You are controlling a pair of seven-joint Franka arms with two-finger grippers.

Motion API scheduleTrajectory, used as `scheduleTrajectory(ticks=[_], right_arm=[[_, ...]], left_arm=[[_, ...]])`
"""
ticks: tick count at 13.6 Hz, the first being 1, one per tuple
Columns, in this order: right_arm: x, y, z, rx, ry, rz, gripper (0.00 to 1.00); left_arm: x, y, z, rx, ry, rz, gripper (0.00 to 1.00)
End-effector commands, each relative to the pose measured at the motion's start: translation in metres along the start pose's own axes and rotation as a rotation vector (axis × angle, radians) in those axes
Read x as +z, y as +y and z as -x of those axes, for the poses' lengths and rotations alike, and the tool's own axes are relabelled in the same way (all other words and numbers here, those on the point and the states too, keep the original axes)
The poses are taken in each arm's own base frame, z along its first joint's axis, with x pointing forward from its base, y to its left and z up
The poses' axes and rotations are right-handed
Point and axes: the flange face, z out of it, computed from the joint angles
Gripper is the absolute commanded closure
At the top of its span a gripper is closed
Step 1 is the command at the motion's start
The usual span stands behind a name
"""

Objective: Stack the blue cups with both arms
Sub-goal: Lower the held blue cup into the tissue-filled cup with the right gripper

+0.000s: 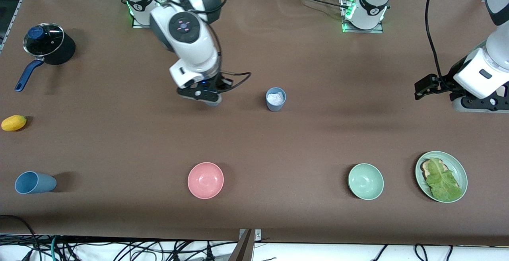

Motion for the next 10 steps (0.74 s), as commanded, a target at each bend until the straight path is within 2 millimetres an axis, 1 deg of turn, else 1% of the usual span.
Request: scheduleTrajectory(ticks=[1, 2, 3, 4, 6, 7, 8, 9, 10], right_arm=[[0.008, -0.044, 0.008, 0.041, 0.013, 0.0, 1.0], [0.01, -0.061, 0.012, 0.053, 0.012, -0.017, 1.0], [0.011, -0.075, 0.008, 0.079, 0.01, -0.043, 1.0], [0.011, -0.088, 0.005, 0.099, 0.01, -0.068, 1.0], [0.008, -0.111, 0.005, 0.133, 0.008, -0.114, 1.0], [0.006, -0.115, 0.001, 0.149, 0.009, -0.129, 1.0], [0.007, -0.118, 0.002, 0.15, 0.008, -0.139, 1.0], [0.008, -0.121, 0.002, 0.152, 0.007, -0.15, 1.0], [0.007, -0.128, 0.007, 0.143, 0.008, -0.16, 1.0]], left_arm=[[0.013, -0.005, 0.031, 0.022, 0.005, 0.021, 0.0], [0.015, -0.009, 0.035, 0.021, -0.029, 0.021, 0.0], [0.016, -0.01, 0.038, 0.024, -0.049, 0.021, 0.0], [0.013, -0.007, 0.039, 0.027, -0.06, 0.02, 0.0], [0.009, -0.006, 0.033, 0.029, -0.058, 0.02, 0.0], [0.01, -0.007, 0.033, 0.027, -0.061, 0.02, 0.0], [0.01, -0.007, 0.033, 0.027, -0.063, 0.02, 0.0], [0.01, -0.007, 0.033, 0.026, -0.063, 0.02, 0.0], [0.01, -0.007, 0.033, 0.027, -0.063, 0.02, 0.0]])
